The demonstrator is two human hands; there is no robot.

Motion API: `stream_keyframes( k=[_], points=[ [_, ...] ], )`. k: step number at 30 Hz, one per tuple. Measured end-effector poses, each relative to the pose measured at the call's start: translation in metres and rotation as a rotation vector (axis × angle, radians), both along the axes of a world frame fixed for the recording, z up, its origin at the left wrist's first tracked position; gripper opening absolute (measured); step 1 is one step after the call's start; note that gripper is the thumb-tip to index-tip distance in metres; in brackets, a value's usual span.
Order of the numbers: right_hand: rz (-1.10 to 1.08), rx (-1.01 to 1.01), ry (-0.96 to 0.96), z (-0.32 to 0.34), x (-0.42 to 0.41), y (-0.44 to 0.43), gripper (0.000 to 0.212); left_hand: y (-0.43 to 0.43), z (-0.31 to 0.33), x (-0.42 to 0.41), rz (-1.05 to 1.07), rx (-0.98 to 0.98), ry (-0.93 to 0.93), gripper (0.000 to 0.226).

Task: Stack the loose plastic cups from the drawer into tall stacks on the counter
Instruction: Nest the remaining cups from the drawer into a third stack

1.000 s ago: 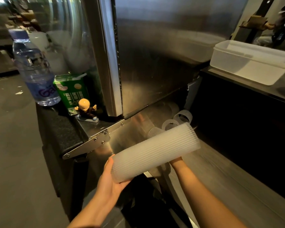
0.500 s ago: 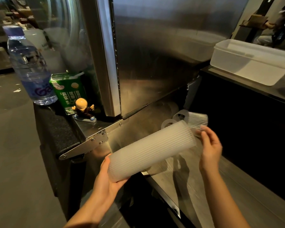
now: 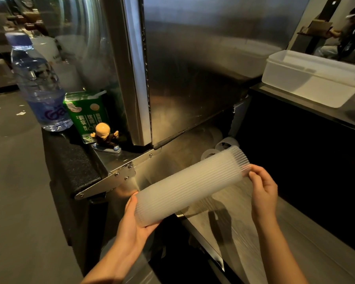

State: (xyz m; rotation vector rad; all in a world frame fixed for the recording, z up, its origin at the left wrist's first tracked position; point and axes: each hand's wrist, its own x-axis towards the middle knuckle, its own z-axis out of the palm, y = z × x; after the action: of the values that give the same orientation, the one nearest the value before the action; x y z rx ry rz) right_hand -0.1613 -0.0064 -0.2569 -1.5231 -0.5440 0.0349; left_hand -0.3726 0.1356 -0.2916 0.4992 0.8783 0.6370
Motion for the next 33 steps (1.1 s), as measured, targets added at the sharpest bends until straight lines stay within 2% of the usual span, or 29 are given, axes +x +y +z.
stream_keyframes(
  k=[3,8,10,11,15,18,20,23,26,29,31,33],
  points=[
    [0.026,-0.055,0.019,-0.001,-0.013,0.003,0.040,0.000,0.001,0.000,0.003,-0.009,-0.002,0.028],
    [-0.153,0.111,0.209,-0.015,-0.018,0.005,0.034,0.000,0.004,-0.002,-0.006,-0.001,-0.011,0.024],
    [-0.161,-0.050,0.204,-0.026,-0.023,0.009,0.029,0.000,0.004,-0.001,-0.001,-0.007,-0.016,0.028],
    [-0.089,-0.184,0.171,-0.033,-0.028,0.012,0.026,0.000,0.005,-0.001,-0.002,-0.012,-0.019,0.030],
    [0.315,-0.689,-0.177,-0.063,-0.054,0.031,0.021,0.000,0.005,0.000,-0.012,-0.014,-0.044,0.032],
    [0.458,-0.875,-0.302,-0.066,-0.061,0.050,0.024,0.000,0.004,-0.001,-0.010,-0.023,-0.045,0.032],
    [0.471,-0.984,-0.336,-0.063,-0.062,0.060,0.012,0.001,0.004,-0.002,-0.011,-0.027,-0.032,0.033],
    [0.450,-1.026,-0.364,-0.067,-0.062,0.068,0.007,0.001,0.004,-0.003,-0.012,-0.029,-0.036,0.029],
    [0.421,-1.012,-0.394,-0.075,-0.065,0.069,0.014,0.001,0.003,-0.004,-0.012,-0.026,-0.032,0.033],
    [0.369,-0.901,-0.372,-0.073,-0.070,0.067,0.018,0.002,0.002,-0.004,-0.022,-0.014,-0.031,0.036],
    [0.348,-0.834,-0.378,-0.074,-0.065,0.062,0.013,0.002,0.003,-0.004,-0.023,-0.012,-0.037,0.034],
    [0.406,-0.905,-0.377,-0.080,-0.058,0.056,0.015,0.002,0.002,-0.004,-0.019,-0.015,-0.043,0.034]
  ],
)
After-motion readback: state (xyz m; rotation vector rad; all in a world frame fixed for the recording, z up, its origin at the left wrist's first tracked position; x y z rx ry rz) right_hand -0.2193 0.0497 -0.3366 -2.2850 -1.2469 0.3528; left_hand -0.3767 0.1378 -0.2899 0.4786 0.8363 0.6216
